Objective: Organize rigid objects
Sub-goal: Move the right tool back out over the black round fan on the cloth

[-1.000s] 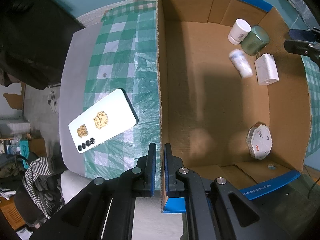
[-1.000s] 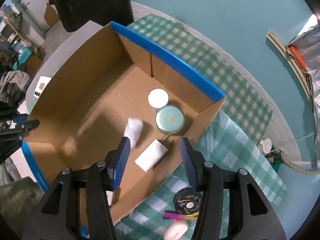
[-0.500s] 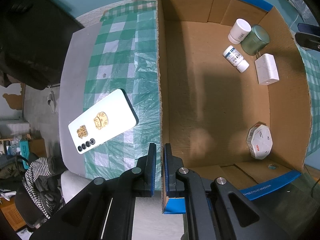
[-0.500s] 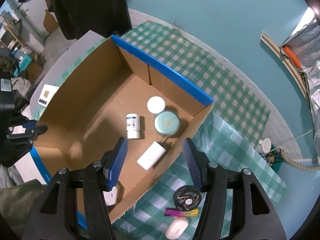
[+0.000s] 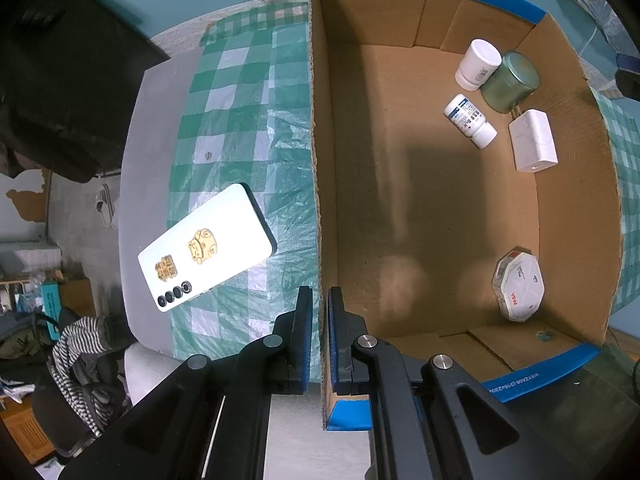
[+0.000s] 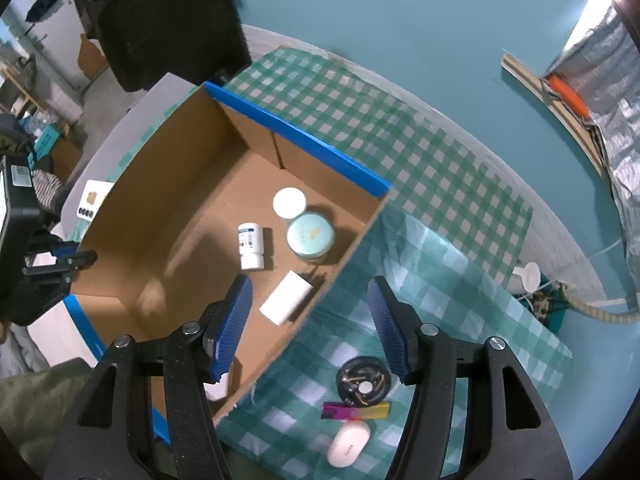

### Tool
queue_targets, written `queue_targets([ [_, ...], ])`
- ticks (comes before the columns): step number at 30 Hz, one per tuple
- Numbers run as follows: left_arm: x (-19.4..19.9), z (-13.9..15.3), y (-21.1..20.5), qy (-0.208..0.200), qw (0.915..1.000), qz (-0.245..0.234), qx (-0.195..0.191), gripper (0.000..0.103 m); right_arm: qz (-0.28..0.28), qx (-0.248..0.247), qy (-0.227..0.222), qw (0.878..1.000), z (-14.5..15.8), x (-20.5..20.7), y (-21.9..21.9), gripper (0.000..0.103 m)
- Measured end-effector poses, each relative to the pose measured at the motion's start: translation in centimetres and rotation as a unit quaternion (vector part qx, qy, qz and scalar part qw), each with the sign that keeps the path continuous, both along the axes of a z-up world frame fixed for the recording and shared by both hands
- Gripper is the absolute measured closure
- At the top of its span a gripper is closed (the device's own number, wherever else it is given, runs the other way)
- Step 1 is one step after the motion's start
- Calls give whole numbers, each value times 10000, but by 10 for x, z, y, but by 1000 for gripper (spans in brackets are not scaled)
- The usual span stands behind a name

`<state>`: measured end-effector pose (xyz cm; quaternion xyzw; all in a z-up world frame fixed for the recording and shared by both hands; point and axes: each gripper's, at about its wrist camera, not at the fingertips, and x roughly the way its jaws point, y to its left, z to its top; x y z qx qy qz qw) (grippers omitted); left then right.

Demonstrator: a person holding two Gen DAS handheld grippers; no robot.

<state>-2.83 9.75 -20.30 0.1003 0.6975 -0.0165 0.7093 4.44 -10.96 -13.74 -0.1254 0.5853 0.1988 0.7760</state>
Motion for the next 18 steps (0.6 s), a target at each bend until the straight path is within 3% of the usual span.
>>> queue_targets([
  [18,2,0,-4,18,10000,-33,-2,97,-768,-82,318,9965,-10,-5,-68,32],
])
